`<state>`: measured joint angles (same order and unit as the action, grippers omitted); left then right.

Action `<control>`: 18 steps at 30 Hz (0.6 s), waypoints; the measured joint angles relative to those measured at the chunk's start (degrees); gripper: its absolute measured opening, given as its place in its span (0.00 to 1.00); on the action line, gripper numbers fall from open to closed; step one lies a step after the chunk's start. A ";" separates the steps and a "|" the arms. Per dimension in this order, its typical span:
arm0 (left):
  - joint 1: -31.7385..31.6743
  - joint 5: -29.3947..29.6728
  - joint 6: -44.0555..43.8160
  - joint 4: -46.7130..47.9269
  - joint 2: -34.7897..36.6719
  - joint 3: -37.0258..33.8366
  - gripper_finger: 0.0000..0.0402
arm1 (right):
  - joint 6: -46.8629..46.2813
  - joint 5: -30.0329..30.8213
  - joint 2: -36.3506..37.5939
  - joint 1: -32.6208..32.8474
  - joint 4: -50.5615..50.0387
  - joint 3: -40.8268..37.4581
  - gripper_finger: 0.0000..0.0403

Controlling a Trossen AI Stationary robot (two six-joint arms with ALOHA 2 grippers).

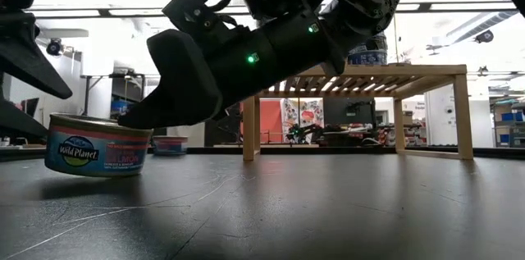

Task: Stack canned seafood by type on shelf
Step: Put the blue-pink tuna can on the shelf

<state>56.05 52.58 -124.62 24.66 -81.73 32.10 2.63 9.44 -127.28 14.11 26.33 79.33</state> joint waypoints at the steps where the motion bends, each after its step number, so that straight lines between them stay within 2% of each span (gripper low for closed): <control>1: 0.00 0.00 -0.55 -0.63 0.00 0.01 0.64 | 0.00 -0.02 -0.01 0.05 0.12 -0.13 0.02; 13: -0.43 -0.38 -1.65 -3.77 -0.02 0.02 0.64 | 0.37 2.05 -0.11 1.05 0.28 -0.46 0.02; 18: -0.44 -1.53 -0.35 -7.53 -2.23 0.02 0.64 | 0.24 3.68 -0.11 1.48 1.14 -1.05 0.02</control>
<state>55.61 51.05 -124.97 17.13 -83.96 32.12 2.87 13.12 -127.39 15.59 27.47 78.28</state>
